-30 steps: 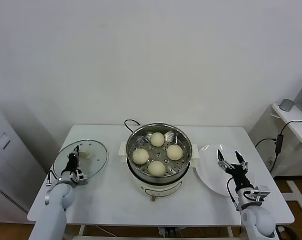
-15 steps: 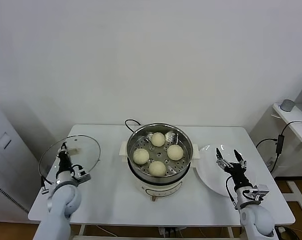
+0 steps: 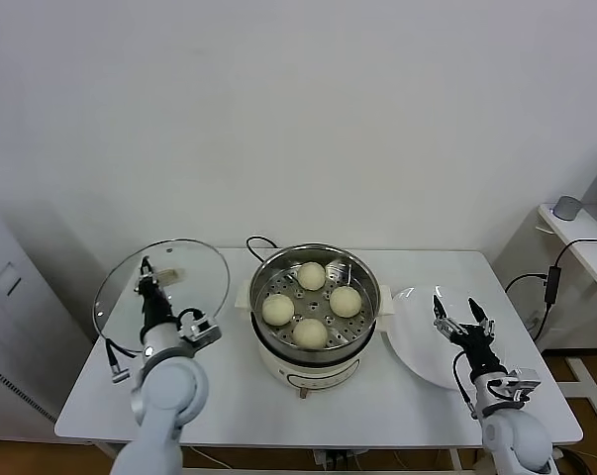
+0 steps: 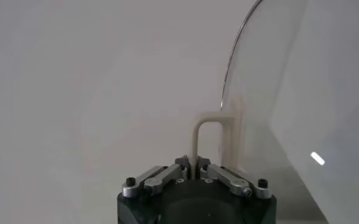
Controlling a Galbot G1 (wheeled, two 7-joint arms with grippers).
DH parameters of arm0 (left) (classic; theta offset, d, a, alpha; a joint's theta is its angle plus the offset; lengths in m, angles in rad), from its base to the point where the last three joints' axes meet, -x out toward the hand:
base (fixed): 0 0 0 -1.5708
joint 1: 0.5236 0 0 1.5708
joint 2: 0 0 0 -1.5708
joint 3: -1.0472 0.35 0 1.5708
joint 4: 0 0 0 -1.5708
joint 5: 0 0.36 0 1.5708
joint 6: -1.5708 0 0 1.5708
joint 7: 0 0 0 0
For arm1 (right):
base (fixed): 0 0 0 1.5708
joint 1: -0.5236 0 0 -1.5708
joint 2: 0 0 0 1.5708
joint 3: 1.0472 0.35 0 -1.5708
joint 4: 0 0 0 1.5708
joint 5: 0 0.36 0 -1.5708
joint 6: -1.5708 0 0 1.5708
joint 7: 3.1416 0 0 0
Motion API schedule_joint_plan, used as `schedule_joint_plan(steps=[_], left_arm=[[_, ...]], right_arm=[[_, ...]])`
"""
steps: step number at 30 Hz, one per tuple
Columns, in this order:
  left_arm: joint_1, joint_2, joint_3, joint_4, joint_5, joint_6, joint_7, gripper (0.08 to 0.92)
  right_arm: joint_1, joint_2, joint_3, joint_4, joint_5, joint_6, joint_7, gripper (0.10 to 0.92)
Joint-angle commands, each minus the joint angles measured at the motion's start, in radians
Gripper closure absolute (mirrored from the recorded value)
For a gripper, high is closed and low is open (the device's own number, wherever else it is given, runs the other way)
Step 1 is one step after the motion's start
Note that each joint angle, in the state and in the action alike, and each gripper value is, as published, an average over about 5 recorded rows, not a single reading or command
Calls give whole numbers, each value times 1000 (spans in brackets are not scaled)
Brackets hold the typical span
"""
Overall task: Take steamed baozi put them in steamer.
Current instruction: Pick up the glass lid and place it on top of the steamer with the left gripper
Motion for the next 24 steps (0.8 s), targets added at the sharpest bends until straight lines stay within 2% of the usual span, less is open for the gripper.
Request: schedule_joint_plan(steps=[1,4,13,18,24], left_arm=[[-38,-168,167,-78,157,72,103,877],[-81,-196,236,-19,158,72,103,877],[-180,-199,374,156,68,72,79,877],[-215,-199,425,213,-51,72,17,877],[-236,-199,466,247,-215,72,-107,877]], right_arm=[[-5,-3,4,-1,0,-4,0,203],[-9,-3,10,2,-3,-12,0,203],[-23,0,29,-7,-8,-24,2,203],[-29,2,34,-16,-11,-32,3,203],[-28,-2,34,-24,-18,-36,6,203]])
